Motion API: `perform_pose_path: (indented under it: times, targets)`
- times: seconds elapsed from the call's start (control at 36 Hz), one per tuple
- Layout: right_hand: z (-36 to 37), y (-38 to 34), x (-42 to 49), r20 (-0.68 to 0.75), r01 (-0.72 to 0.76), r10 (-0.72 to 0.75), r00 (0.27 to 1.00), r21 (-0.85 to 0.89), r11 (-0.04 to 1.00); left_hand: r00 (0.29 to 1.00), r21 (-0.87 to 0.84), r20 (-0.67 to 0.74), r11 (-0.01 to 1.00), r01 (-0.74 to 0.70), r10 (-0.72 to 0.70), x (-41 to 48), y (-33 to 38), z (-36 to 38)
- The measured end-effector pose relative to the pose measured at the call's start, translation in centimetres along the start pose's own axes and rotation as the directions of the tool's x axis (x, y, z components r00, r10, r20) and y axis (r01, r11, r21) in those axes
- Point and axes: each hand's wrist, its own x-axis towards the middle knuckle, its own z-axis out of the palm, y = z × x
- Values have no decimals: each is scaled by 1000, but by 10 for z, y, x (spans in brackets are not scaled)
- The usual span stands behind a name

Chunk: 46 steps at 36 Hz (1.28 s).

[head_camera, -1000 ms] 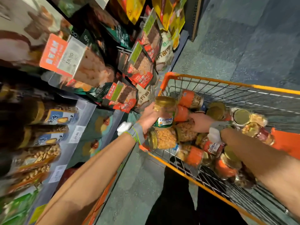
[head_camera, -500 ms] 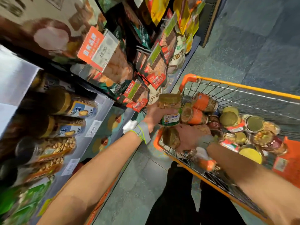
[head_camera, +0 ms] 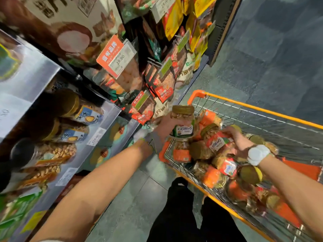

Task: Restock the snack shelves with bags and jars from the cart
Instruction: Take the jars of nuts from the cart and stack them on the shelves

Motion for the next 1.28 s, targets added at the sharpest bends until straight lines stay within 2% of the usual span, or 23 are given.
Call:
perform_pose_path:
  times: [0.11, 0.19, 0.31, 0.36, 0.42, 0.47, 0.53, 0.58, 0.69, 0.78, 0.83, 0.86, 0.89, 1.0, 1.11, 1.17, 1.28]
  targets:
    - [-16, -4, -5, -7, -18, 19, 1000, 30, 999, 1000, 26, 0, 1000, 9, -9, -2, -1, 15]
    - [-37, 10, 14, -35, 19, -22, 999, -62, 998, 1000, 47, -9, 999, 7, -7, -1, -4, 24]
    - [-46, 15, 22, -116, 71, -107, 987, -277, 958, 999, 45, -27, 999, 18, -17, -6, -10, 31]
    - [-59, 30, 34, -194, 23, -112, 975, -412, 911, 998, 23, -38, 999, 47, -46, -8, -10, 35]
    - [-83, 61, 67, -214, -6, -109, 971, -476, 879, 998, 55, -13, 997, 61, -61, -8, -10, 41]
    - [-74, 56, 45, -196, 21, -154, 968, -553, 833, 997, 43, -3, 996, 72, -72, -9, -13, 44]
    - [-70, 55, 42, -160, 75, -242, 957, -668, 741, 994, 30, -31, 994, 109, -108, -13, -14, 48]
    - [-69, 49, 41, -159, 82, -307, 938, -758, 646, 994, 41, 9, 993, 111, -111, -11, -18, 50]
    - [-55, 32, 36, -94, 95, -385, 918, -891, 445, 991, 62, 24, 989, 131, -133, -9, -13, 57]
    - [-24, 16, 16, 115, 231, -457, 882, -951, 207, 990, 41, 47, 990, 134, -136, -10, -18, 57]
    - [-4, 18, 15, 300, 333, -423, 855, -943, 4, 988, 53, 40, 988, 145, -148, -5, -24, 52]
    - [7, 22, 16, 359, 364, -403, 842, -929, -67, 988, 48, 39, 988, 147, -149, -5, -25, 51]
    - [17, 26, 16, 382, 377, -384, 841, -922, -92, 989, 49, 33, 988, 145, -146, -3, -27, 48]
    - [43, 39, 22, 332, 342, -398, 855, -939, -48, 990, 62, 25, 989, 134, -136, 1, -35, 38]
    - [36, 46, 24, 264, 281, -435, 861, -959, -26, 982, 69, 26, 980, 184, -187, 4, -37, 31]
    - [25, 48, 24, 201, 206, -460, 865, -978, -40, 977, 51, 33, 976, 210, -212, 8, -41, 29]
    - [-1, 48, 32, 40, 80, -430, 902, -994, 75, 979, 56, 41, 979, 195, -197, 12, -49, 26]
